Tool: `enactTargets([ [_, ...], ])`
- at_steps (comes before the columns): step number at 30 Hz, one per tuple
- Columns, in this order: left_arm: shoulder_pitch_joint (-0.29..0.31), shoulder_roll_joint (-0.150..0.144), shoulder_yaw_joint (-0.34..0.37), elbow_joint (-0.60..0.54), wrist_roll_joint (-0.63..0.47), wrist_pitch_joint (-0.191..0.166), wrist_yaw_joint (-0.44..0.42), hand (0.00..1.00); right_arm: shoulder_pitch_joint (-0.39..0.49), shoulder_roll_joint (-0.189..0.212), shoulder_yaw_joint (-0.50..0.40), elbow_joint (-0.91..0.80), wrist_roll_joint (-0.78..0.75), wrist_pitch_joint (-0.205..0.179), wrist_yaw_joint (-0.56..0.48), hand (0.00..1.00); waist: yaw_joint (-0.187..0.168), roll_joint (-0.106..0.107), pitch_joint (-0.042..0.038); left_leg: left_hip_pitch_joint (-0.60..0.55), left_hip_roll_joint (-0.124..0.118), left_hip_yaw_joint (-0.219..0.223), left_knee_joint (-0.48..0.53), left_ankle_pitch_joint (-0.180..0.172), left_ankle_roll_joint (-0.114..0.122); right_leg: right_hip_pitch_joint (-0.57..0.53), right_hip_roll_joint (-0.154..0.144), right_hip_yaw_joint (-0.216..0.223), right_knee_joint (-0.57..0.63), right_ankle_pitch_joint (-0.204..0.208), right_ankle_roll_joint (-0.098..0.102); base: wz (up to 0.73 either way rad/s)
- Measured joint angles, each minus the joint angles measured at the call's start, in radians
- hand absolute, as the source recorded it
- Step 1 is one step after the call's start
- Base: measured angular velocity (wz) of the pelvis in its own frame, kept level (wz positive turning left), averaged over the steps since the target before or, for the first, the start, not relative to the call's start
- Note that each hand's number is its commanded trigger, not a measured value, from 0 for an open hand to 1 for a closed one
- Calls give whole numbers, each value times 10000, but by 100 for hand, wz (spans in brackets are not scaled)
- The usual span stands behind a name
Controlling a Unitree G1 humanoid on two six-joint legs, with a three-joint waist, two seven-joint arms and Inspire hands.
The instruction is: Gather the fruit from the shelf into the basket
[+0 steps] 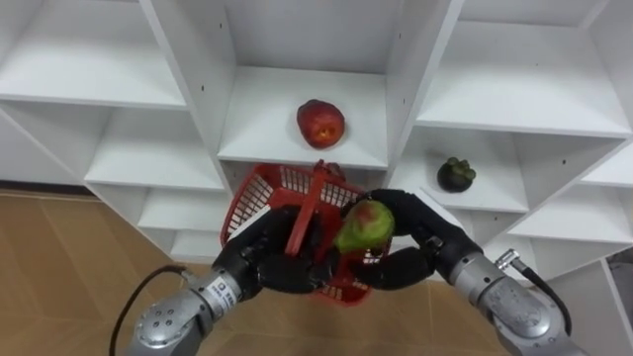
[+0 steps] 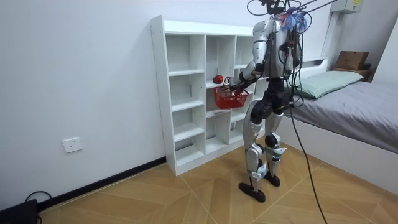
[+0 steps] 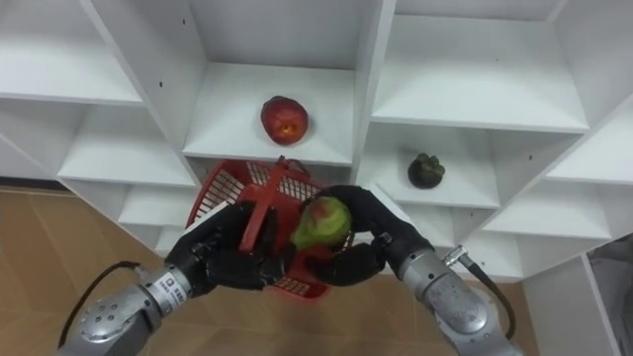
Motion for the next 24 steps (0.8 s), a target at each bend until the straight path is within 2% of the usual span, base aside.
enactTargets([
  [11, 154, 128, -2, -221, -223, 85, -180, 100, -8, 93, 44, 3, -67, 20, 80, 0, -52, -29, -3, -98, 1, -8, 136, 0, 0, -64, -18, 2, 87, -3, -1, 0],
  [24, 201, 136, 19, -257, -278, 114, -383, 100, 4, 119, 49, 3, -64, 17, 186, 0, -62, -44, -11, -45, 10, -3, 200, 0, 0, -3, -10, 12, 89, -2, -3, 0],
])
